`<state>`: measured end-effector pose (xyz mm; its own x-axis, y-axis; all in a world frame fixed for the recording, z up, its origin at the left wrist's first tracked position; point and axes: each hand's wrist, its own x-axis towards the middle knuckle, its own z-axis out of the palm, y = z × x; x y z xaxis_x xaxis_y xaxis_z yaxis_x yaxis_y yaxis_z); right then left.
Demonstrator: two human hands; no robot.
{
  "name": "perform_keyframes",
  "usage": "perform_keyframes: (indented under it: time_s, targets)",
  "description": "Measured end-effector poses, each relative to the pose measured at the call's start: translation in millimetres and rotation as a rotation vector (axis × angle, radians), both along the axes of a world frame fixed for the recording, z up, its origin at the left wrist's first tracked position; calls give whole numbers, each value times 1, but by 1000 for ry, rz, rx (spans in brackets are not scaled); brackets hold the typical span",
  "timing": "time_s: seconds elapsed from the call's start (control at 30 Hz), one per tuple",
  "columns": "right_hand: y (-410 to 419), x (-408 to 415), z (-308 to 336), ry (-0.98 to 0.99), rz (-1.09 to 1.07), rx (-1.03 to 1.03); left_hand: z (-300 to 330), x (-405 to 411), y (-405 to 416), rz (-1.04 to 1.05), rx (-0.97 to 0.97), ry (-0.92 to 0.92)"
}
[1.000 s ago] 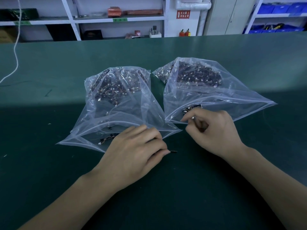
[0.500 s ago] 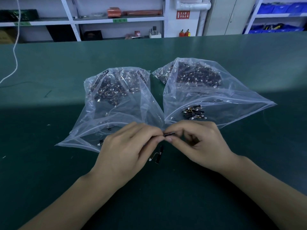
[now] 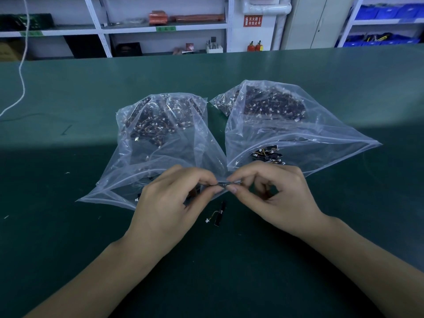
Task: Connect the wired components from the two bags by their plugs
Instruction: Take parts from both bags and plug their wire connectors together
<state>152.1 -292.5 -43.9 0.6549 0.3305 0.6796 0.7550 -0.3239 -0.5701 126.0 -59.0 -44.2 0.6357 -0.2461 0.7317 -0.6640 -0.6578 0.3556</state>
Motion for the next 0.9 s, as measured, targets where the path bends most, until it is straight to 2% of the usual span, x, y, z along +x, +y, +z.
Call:
perform_keyframes:
  time_s: [0.9]
  targets:
    - [1, 0, 0, 118, 18, -10, 0, -3, 0, 30, 45, 51]
